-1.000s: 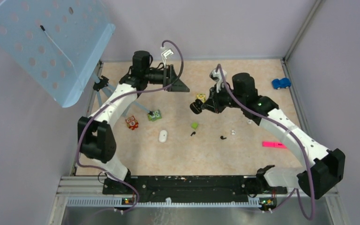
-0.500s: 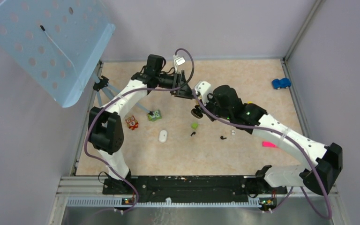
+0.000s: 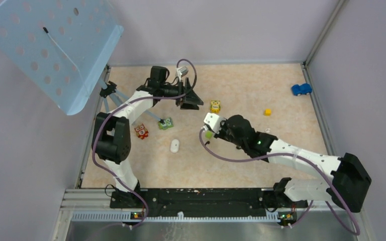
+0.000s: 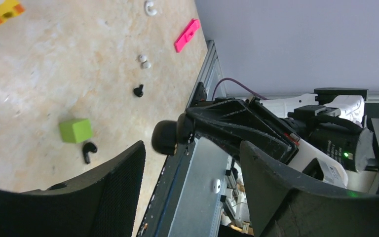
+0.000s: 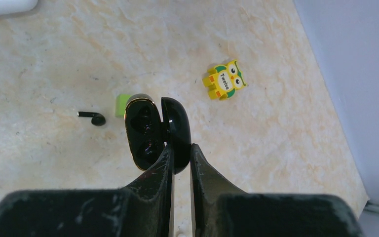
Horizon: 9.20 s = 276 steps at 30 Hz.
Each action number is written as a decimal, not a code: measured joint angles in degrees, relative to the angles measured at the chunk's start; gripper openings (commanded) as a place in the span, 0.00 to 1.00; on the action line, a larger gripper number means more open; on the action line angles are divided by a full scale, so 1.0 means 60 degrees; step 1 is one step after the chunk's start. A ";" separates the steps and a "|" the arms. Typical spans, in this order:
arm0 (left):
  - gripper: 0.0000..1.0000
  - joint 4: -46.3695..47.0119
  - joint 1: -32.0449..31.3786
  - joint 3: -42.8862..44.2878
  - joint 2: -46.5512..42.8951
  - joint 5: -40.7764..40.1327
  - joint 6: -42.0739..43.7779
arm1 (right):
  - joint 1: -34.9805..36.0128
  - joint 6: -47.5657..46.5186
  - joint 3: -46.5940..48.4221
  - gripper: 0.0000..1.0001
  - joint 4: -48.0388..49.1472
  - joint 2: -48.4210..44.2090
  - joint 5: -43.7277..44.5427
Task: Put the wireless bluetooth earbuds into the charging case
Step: Pass from the right arm to the left, then pass from the left arm to the right, then pass from the right arm to the left
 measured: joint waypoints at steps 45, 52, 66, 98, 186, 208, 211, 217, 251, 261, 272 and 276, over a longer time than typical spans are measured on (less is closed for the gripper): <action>0.57 -0.1424 -0.0630 -0.2787 -0.1373 0.0841 0.1774 | -0.0273 -0.2721 -0.0641 0.00 0.1843 0.0433 -0.4590; 0.37 -0.1854 -0.0772 -0.2408 -0.1024 0.0321 0.2138 | -0.0321 -0.2736 -0.0576 0.00 0.1745 0.0488 -0.4583; 0.00 -0.1876 -0.0790 -0.2361 -0.0922 0.0171 0.2007 | -0.0335 -0.2743 -0.0521 0.00 0.1585 0.0510 -0.4579; 0.00 0.2095 -0.0328 -0.1843 -0.0437 -0.0346 -0.1570 | -0.3104 0.5115 -0.0998 0.99 0.2390 -0.2484 -0.2466; 0.00 1.0269 -0.0339 -0.3814 -0.0557 -0.2594 -0.8233 | -0.3996 1.7114 -0.2204 0.32 1.5475 0.5625 -0.5034; 0.81 0.5439 -0.0178 -0.3118 -0.1231 -0.2714 -0.4466 | -0.4663 1.7475 -0.2539 0.06 1.5449 0.5668 -0.6863; 0.84 0.4401 0.0033 -0.3056 -0.1705 -0.2707 -0.3574 | -0.4819 1.7551 -0.2725 0.04 1.5449 0.5672 -0.7552; 0.86 0.2787 0.0036 -0.2954 -0.2688 -0.2874 -0.1614 | -0.5173 1.7682 -0.2907 0.04 1.5449 0.5778 -0.8932; 0.62 -0.1800 -0.2586 -0.0248 -0.0809 -0.5227 0.2550 | -0.5231 1.0688 -0.0211 0.01 0.2605 0.2761 -0.9198; 0.54 -0.1745 -0.2616 -0.0251 -0.0798 -0.4728 0.2546 | -0.5231 1.0608 -0.0208 0.01 0.2543 0.2761 -0.9238; 0.47 -0.1734 -0.2663 -0.0251 -0.0681 -0.4288 0.2590 | -0.5231 1.0619 -0.0208 0.01 0.2565 0.2703 -0.9278; 0.40 -0.1759 -0.2677 -0.0251 -0.0535 -0.4240 0.2601 | -0.5231 1.0673 -0.0211 0.01 0.2568 0.2692 -0.9333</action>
